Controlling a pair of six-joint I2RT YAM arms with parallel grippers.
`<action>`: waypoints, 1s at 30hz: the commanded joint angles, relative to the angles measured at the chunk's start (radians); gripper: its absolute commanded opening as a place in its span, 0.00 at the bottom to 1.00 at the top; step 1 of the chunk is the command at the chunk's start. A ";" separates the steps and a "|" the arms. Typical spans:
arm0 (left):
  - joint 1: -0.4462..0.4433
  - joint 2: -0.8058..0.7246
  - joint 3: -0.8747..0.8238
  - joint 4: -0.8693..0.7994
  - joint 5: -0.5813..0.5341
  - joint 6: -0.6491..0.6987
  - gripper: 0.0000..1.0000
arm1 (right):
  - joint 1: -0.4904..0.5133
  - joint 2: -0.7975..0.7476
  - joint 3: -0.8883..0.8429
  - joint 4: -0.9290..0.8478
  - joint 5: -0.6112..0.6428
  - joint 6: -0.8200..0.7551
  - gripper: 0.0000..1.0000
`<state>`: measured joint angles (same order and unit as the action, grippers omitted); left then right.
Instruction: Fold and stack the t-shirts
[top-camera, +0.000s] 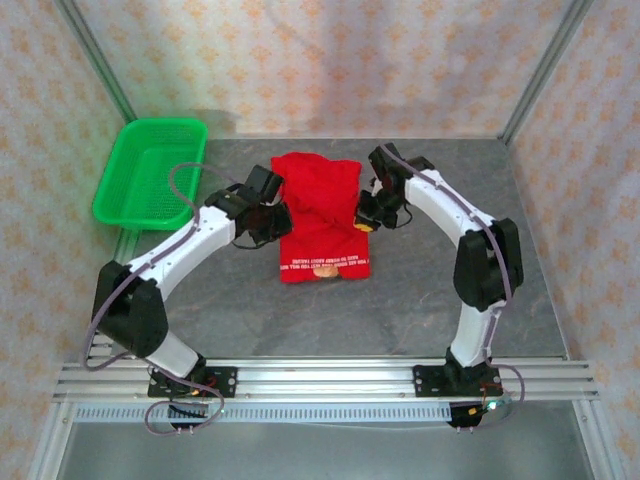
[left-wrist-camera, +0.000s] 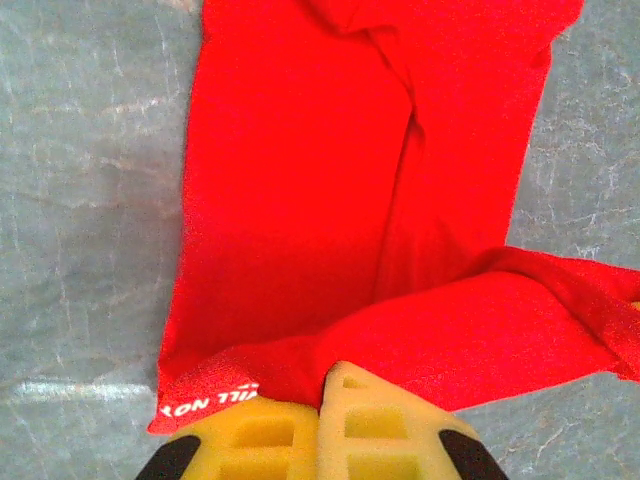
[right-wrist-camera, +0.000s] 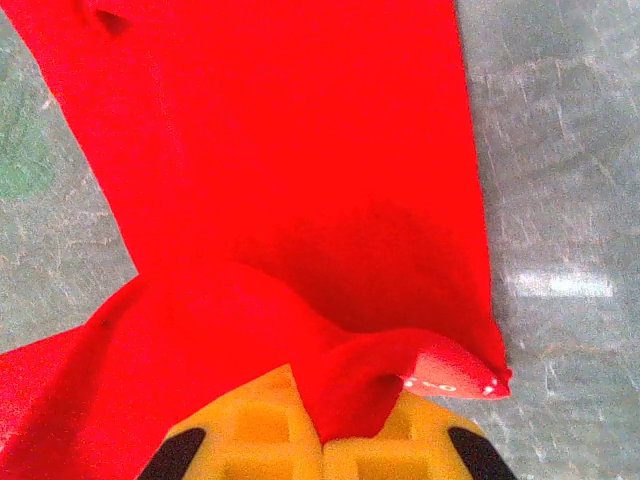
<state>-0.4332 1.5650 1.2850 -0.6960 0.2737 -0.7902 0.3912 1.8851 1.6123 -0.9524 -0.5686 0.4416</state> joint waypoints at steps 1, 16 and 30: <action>0.033 0.032 0.054 -0.069 -0.028 0.065 0.00 | -0.025 0.059 0.072 -0.048 0.033 -0.040 0.00; 0.086 0.256 0.210 -0.076 -0.062 0.133 0.00 | -0.069 0.285 0.280 -0.090 0.079 -0.091 0.00; 0.144 0.418 0.462 -0.152 -0.105 0.121 0.46 | -0.102 0.475 0.638 -0.122 0.058 -0.057 0.51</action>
<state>-0.3176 1.9923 1.6382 -0.7761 0.2264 -0.6647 0.3183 2.3596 2.1242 -1.0313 -0.5377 0.3801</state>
